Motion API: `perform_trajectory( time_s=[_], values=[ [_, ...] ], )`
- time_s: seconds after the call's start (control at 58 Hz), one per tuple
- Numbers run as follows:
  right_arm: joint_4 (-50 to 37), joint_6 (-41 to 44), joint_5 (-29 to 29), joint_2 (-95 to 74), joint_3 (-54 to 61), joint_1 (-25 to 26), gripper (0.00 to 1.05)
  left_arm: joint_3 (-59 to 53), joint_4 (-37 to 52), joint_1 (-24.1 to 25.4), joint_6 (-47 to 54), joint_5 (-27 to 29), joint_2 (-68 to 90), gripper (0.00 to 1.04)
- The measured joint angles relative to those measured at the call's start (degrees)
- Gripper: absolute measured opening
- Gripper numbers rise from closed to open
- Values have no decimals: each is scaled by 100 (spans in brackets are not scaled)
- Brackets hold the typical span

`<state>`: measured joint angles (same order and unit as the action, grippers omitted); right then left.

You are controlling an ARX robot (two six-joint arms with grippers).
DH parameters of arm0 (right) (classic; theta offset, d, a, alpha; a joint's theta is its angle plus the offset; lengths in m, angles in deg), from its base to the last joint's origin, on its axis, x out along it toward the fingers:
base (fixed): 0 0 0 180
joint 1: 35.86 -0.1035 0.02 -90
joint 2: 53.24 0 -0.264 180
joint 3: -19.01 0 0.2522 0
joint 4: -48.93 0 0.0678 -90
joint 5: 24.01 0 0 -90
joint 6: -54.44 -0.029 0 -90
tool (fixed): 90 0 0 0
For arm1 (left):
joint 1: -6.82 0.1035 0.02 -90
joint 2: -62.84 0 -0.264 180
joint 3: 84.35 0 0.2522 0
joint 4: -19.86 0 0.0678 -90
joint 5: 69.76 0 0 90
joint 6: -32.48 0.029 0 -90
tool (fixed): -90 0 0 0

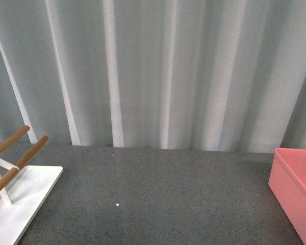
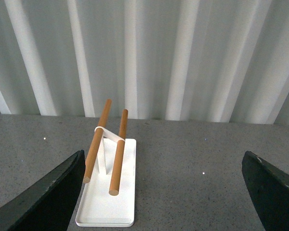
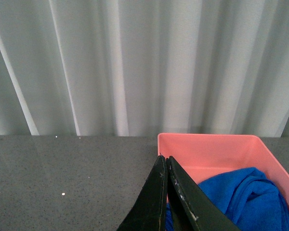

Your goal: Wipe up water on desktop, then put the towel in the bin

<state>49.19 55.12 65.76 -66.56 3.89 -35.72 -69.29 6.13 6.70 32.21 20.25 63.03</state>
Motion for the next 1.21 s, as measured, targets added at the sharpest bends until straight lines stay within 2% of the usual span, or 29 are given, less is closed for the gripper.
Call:
perform_trajectory(
  time_s=[0.242,0.345,0.673,1.139,1.208],
  values=[
    [372,-9,2,372,0,0,3,0,0,0,0,0,0,98],
    [1281,-11,4,1084,0,-2,3,0,0,0,0,0,0,98],
    [1342,-9,17,1307,0,-2,5,0,0,0,0,0,-7,98],
    [1346,-11,17,1307,0,-2,90,0,0,0,0,0,-7,98],
    [1346,-15,17,1307,0,-2,99,0,0,0,0,0,-7,98]
  ],
)
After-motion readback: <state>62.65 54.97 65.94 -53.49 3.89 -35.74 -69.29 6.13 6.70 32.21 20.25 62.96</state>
